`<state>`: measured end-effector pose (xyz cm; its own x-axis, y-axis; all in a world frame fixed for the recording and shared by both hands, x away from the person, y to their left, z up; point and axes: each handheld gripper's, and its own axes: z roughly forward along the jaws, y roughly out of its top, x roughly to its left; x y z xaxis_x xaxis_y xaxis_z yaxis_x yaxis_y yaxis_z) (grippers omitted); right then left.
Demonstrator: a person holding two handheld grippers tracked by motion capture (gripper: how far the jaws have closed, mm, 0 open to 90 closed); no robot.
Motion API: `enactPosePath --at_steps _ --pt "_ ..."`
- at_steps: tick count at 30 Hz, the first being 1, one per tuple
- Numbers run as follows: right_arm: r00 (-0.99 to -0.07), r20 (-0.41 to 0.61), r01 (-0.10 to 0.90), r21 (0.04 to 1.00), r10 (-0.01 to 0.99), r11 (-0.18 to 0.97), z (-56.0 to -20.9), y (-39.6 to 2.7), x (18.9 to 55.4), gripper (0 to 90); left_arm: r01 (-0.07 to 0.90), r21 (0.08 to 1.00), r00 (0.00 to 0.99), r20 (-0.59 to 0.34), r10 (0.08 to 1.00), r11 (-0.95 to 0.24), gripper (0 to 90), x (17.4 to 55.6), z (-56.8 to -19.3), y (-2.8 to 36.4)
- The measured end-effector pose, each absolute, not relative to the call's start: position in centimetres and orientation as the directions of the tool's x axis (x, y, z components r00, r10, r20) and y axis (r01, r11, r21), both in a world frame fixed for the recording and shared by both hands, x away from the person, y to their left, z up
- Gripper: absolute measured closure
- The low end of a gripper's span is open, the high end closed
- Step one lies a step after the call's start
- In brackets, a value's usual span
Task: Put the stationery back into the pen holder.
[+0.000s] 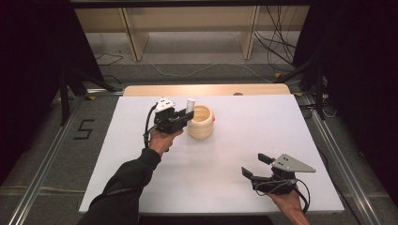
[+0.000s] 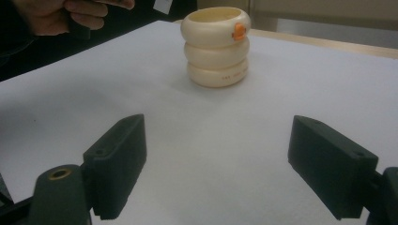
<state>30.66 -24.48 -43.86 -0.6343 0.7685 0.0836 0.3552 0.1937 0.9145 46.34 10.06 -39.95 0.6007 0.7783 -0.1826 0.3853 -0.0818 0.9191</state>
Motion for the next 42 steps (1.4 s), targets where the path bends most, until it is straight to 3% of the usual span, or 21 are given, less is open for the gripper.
enactPosePath --at_steps 42 --pt "-0.642 0.082 0.348 0.917 0.762 0.194 -43.8 -24.4 30.5 20.6 0.406 0.912 0.562 -0.202 0.802 -0.054 69.0 49.9 -41.0 6.6"
